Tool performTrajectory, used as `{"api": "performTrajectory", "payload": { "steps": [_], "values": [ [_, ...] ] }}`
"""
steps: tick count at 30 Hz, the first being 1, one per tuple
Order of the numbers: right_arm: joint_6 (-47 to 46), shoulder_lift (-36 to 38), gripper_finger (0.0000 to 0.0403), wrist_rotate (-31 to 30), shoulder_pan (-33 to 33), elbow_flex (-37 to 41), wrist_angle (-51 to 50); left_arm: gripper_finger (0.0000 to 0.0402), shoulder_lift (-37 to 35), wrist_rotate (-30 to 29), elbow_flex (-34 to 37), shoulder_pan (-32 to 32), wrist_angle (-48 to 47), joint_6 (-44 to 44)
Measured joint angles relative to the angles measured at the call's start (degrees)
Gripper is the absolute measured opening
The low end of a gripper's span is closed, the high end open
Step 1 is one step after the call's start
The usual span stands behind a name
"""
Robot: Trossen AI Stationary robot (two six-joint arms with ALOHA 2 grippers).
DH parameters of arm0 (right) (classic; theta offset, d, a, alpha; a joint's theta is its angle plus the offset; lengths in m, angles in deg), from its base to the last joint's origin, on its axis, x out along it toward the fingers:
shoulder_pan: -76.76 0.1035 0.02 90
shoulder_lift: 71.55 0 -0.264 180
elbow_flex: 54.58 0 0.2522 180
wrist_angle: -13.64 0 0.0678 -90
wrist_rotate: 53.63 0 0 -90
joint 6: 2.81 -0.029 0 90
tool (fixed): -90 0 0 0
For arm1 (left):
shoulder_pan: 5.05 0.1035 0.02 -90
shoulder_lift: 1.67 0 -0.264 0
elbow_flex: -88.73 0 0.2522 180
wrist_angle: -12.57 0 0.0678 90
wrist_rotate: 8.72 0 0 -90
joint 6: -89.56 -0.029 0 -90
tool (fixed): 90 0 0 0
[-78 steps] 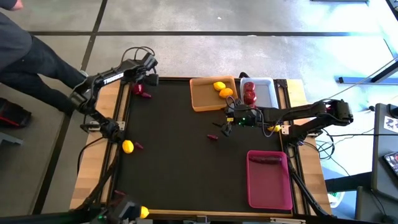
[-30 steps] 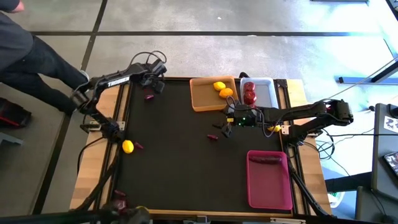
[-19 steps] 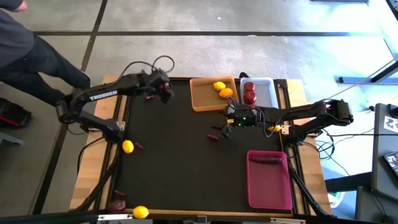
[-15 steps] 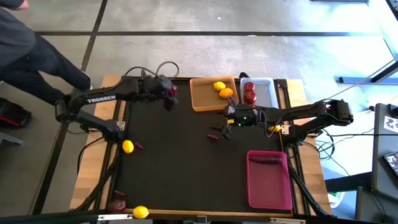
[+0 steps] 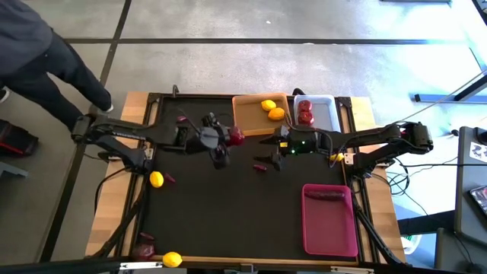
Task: Sort produce into baskets
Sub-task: Put the red apple into the white bin
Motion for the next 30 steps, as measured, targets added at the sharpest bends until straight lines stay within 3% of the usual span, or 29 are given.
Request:
{"api": "performTrajectory", "payload": {
  "steps": [5, 14, 24, 30],
  "values": [
    [-8.1, 0.0, 0.0353, 4.0, 0.0, 0.0, 6.4, 0.0285, 3.5, -6.8, 0.0, -4.5, 2.7, -3.2],
    [-14.5, -0.5, 0.0353, 1.7, 0.0, 0.0, 7.2, 0.0285, 12.3, -16.9, 0.0, -8.5, 15.0, -10.4],
    [-15.8, -0.8, 0.0353, -1.7, 0.0, 0.0, 7.5, 0.0285, 18.0, -18.0, 0.0, -10.2, 27.5, -17.5],
    [-17.0, -3.1, 0.035, -0.1, 0.1, 0.0, 7.9, 0.0285, 18.1, -18.0, 0.0, -10.1, 28.4, -19.3]
  ]
}}
